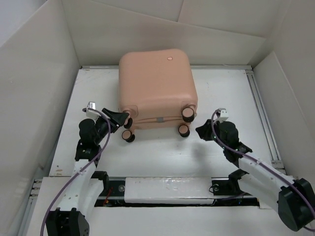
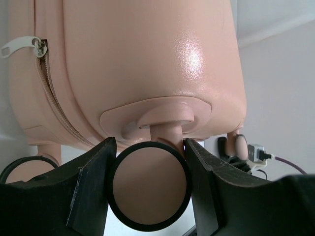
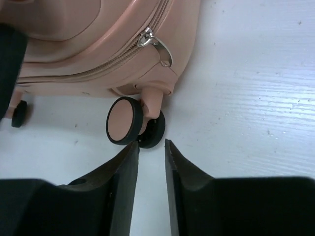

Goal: Pack the luggage

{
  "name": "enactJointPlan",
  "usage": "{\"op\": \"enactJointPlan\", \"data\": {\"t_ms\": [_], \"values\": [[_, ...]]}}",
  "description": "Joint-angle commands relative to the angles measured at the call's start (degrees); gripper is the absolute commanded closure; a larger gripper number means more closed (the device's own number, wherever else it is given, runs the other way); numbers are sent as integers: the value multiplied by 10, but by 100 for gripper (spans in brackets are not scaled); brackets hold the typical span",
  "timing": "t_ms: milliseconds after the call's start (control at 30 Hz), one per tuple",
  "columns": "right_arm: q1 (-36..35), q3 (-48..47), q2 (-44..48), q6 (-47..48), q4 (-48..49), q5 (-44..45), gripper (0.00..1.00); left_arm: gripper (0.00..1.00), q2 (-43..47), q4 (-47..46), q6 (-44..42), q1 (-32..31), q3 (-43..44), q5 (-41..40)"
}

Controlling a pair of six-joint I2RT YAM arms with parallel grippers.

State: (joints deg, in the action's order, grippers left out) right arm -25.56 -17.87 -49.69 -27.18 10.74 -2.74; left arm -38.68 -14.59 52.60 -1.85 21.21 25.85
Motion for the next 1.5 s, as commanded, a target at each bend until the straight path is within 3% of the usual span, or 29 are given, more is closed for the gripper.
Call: {"op": "enactJointPlan", "data": {"t_ms": [0, 200, 333, 633, 900, 1067, 1100, 1167, 1333, 1467], "values": [[2, 0, -3, 36, 87, 18, 65, 100, -20, -48, -5, 1, 33, 10], [30, 11, -58, 138, 222, -55, 54, 100, -46, -75, 6, 1, 45, 16], [55, 6, -101, 170, 270, -88, 53, 100, -52, -86, 6, 1, 39, 30], [93, 0, -232, 152, 456, -183, 53, 100, -41, -97, 11, 1, 28, 54], [98, 0, -291, 142, 543, -214, 55, 100, -41, -97, 0, 1, 28, 59], [104, 0, -315, 136, 566, -209, 81, 100, -35, -102, 0, 1, 11, 59], [104, 0, -322, 125, 588, -202, 91, 100, -29, -102, 0, 1, 11, 59], [104, 16, -327, 104, 614, -188, 98, 100, -29, -108, 0, 1, 11, 64], [54, 86, -314, 42, 726, -105, 100, 100, -18, -127, 14, 1, -1, 64], [-59, 109, -285, 3, 734, 27, 100, 100, -6, -140, 27, 1, -16, 76]]}}
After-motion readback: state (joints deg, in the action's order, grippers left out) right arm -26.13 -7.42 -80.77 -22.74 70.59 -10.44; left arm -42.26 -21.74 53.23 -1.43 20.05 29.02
